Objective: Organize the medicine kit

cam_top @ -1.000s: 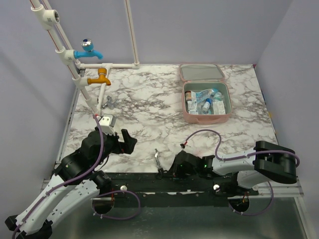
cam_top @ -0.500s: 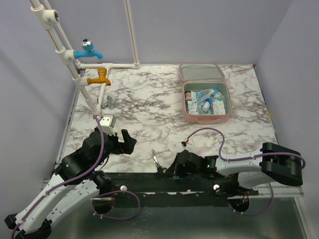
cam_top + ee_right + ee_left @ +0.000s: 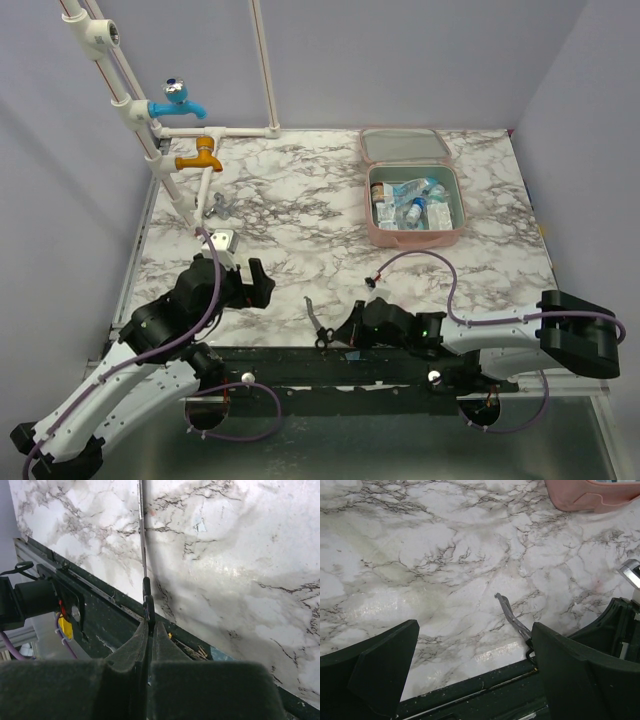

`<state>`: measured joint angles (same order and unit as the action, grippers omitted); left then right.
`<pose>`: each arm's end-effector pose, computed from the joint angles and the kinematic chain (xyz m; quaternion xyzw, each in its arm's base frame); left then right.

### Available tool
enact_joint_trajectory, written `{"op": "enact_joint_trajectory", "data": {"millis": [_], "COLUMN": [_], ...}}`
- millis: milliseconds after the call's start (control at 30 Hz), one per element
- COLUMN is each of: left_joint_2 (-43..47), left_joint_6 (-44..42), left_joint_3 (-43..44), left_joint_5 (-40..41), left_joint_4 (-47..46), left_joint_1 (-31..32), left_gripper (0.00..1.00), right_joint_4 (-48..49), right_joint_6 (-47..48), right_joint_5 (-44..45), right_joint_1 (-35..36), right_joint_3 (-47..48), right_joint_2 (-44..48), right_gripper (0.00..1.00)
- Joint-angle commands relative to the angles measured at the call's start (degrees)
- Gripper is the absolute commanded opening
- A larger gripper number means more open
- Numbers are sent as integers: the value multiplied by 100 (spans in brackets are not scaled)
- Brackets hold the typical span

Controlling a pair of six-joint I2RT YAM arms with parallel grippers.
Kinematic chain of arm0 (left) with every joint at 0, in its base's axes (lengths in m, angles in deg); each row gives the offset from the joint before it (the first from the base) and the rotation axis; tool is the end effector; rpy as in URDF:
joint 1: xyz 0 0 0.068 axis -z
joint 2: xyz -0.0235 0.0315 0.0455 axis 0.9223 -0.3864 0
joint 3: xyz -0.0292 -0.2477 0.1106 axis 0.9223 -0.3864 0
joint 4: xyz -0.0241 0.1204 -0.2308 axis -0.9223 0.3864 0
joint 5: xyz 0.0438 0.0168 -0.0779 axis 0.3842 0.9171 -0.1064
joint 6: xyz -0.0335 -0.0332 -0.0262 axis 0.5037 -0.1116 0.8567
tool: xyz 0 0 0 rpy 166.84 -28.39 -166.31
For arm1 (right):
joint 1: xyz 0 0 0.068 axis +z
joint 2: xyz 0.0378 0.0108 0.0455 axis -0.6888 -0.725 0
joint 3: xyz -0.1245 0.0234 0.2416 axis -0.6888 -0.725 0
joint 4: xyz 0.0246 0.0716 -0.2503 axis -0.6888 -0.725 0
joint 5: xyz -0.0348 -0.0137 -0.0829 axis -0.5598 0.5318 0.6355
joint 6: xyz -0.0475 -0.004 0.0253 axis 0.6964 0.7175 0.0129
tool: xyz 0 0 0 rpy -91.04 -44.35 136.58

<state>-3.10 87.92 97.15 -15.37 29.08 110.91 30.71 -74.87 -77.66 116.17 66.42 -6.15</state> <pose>0.0804 -0.0640 0.2986 0.0181 0.8656 -0.2107 0.4539 0.0745 0.2147 0.1458 0.0223 0.8969 0.3811 0.2232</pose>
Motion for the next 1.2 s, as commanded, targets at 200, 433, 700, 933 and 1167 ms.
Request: {"op": "enact_joint_trajectory", "data": {"millis": [200,433,700,933,1167], "left_joint_2": [-435,-1101,-1678,-2008,-2051], "left_joint_6": [152,-142,-676,-1011,-1312], "left_joint_3": [70,342,672,1075,1237], "left_joint_5": [-83,-414,-1236,-2597,-3944], "left_joint_4": [-206,-554,-1093,-1092,-1103], "left_joint_1": [28,13,-197,-1260,-2231], "left_gripper": [99,98,99,98,98], "right_joint_4": [530,531,659,728,830], "right_joint_6": [1069,1807,2510,3007,3184], "right_joint_5": [339,126,-1392,-2740,-4169], "right_joint_1": [-38,-272,-1478,-2319,-3098], "right_joint_3": [104,291,542,851,1073], "right_joint_2": [383,590,503,376,262], "right_gripper": [1,1,1,1,1]}}
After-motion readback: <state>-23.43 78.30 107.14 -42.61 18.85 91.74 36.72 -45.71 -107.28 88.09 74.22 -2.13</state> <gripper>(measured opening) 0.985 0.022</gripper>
